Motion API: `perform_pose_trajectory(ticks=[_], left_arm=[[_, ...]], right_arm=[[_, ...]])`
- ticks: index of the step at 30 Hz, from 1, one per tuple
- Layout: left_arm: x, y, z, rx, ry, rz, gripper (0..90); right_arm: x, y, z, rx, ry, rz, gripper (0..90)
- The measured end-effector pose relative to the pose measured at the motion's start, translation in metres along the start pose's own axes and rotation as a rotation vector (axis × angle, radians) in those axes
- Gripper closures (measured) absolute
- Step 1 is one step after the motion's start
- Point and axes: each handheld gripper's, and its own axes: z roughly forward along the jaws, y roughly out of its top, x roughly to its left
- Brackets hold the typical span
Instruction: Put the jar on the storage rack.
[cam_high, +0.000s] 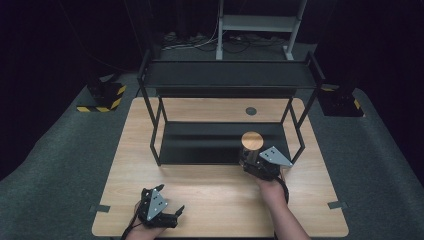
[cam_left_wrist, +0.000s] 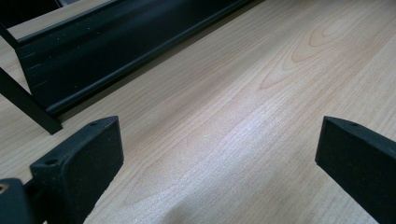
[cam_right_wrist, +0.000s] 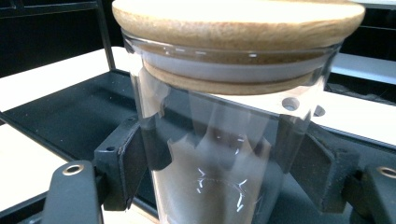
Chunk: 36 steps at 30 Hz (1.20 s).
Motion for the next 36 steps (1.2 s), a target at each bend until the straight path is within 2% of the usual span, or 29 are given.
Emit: perform_pose_trajectory(ticks=[36], left_arm=[[0.001,0.000,-0.001,-0.008,-0.005,-0.006,1.3]], right_arm=[[0.000,0.005,0.024,0.000,-0.008,-0.009,25.6]])
